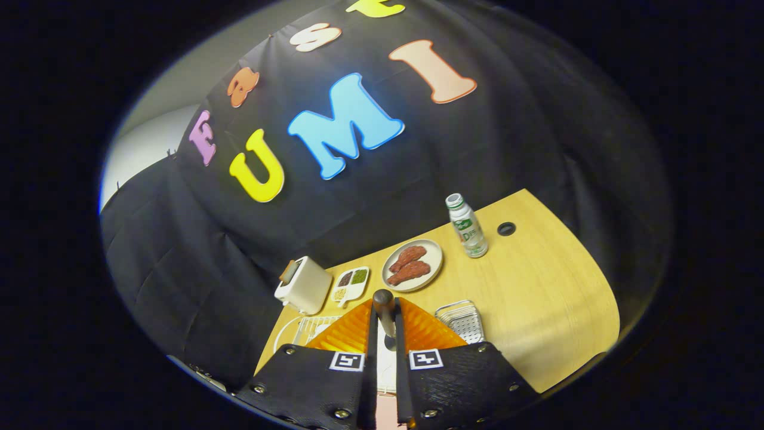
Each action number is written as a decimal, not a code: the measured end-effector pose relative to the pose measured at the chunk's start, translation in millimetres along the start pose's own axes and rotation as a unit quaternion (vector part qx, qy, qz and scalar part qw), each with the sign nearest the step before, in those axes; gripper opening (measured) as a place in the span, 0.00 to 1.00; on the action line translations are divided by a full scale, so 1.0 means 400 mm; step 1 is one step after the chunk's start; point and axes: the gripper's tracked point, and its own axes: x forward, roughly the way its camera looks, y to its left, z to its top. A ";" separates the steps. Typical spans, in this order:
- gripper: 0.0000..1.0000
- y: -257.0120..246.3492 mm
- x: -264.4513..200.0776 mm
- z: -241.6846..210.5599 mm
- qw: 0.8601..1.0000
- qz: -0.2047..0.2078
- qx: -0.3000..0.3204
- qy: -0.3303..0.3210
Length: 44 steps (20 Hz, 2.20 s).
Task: Take the plate from the dish rack, then take the spoon from the basket and place it into the plate.
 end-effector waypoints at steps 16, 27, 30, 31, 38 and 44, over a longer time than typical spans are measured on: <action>0.13 0.237 -0.031 -0.497 0.958 0.106 -0.225 0.143; 0.13 0.267 -0.024 -0.667 0.932 0.115 -0.302 0.164; 0.13 0.271 -0.028 -0.681 0.933 0.121 -0.299 0.160; 0.13 0.269 -0.029 -0.685 0.933 0.121 -0.299 0.156; 0.25 0.266 -0.070 -0.672 0.935 0.132 -0.299 0.139; 0.28 0.230 -0.078 -0.597 0.949 0.111 -0.272 0.110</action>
